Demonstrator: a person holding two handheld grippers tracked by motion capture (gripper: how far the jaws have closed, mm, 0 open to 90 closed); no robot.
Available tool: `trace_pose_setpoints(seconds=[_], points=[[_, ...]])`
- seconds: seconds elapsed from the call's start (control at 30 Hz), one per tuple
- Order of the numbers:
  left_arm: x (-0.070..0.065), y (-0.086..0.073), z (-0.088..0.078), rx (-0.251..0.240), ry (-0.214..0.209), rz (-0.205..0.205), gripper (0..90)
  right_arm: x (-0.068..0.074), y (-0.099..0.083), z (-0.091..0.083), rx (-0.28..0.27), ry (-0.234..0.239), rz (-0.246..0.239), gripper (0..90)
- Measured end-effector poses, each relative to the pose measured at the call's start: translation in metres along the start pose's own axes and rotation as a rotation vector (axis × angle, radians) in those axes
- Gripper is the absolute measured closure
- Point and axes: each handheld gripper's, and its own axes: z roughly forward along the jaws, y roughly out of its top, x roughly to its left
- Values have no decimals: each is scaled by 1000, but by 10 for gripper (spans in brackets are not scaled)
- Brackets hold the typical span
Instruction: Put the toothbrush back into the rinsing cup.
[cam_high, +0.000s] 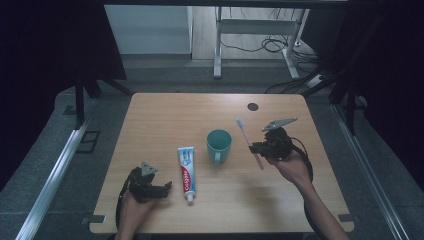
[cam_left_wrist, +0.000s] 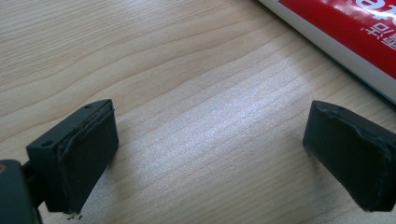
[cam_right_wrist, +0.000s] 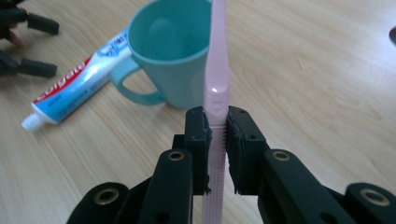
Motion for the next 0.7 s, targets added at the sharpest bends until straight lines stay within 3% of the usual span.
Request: trace_pose_setpoints(seconds=[0.7], points=[[0,0,0,0,0,0,34,2,23,3,-133,25,0,783]])
